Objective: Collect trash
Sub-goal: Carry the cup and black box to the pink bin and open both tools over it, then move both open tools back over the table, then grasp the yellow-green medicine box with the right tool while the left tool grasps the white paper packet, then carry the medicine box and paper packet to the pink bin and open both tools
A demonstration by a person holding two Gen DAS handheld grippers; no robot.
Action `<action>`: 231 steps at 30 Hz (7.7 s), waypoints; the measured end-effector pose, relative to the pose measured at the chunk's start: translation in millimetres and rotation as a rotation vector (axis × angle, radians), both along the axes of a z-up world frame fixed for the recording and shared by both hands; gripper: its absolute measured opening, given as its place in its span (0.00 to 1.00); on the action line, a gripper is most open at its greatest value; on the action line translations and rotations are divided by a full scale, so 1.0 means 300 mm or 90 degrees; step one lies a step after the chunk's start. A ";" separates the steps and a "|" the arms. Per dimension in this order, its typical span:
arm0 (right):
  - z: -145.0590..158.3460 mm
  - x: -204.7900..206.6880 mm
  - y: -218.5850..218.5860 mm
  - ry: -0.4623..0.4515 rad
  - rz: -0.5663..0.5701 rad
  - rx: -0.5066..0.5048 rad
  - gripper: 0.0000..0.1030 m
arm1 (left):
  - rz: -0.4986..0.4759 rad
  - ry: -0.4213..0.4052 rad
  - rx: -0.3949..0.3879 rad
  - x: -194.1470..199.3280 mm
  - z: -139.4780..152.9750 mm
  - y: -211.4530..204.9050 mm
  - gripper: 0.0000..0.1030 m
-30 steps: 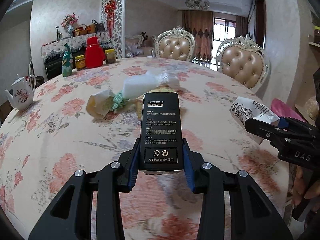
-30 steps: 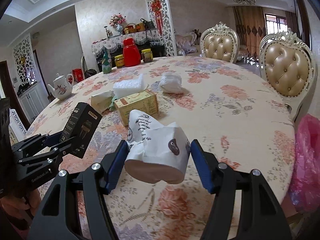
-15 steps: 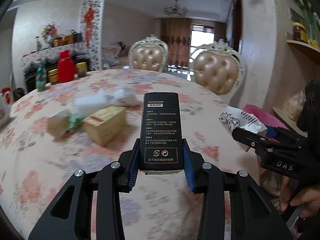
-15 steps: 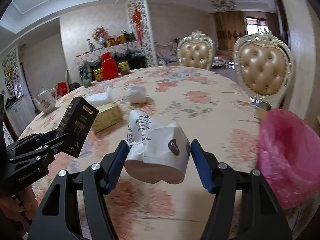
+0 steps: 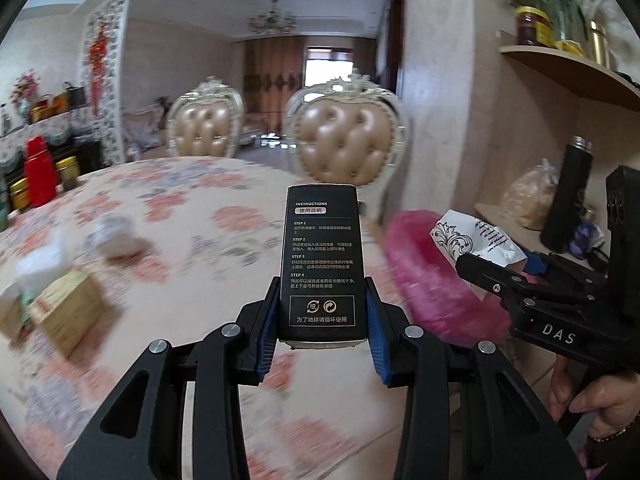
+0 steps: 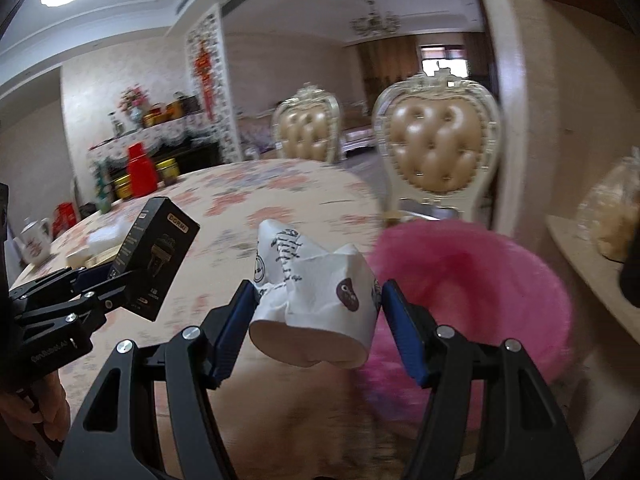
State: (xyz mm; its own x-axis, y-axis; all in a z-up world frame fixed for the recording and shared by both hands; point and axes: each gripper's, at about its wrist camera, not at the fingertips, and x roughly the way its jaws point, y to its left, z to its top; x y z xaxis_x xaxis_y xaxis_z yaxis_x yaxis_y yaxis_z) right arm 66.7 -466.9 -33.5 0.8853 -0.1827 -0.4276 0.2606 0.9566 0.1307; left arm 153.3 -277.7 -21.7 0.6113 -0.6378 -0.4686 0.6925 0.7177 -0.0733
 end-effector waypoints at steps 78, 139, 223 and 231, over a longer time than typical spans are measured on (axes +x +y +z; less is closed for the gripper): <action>-0.004 0.609 0.883 0.136 0.263 0.061 0.92 | 0.453 -0.011 0.077 0.291 0.007 1.123 0.91; -0.015 0.346 0.780 0.105 0.311 0.012 0.60 | 0.394 0.004 -0.013 -0.044 -0.045 0.856 0.20; -0.062 -0.167 -0.433 0.061 -0.137 0.014 0.82 | -0.141 0.035 0.022 0.054 -0.096 -0.669 0.26; -0.035 -0.136 -0.379 0.049 -0.120 0.010 0.82 | -0.092 0.010 -0.023 0.051 -0.067 -0.511 0.84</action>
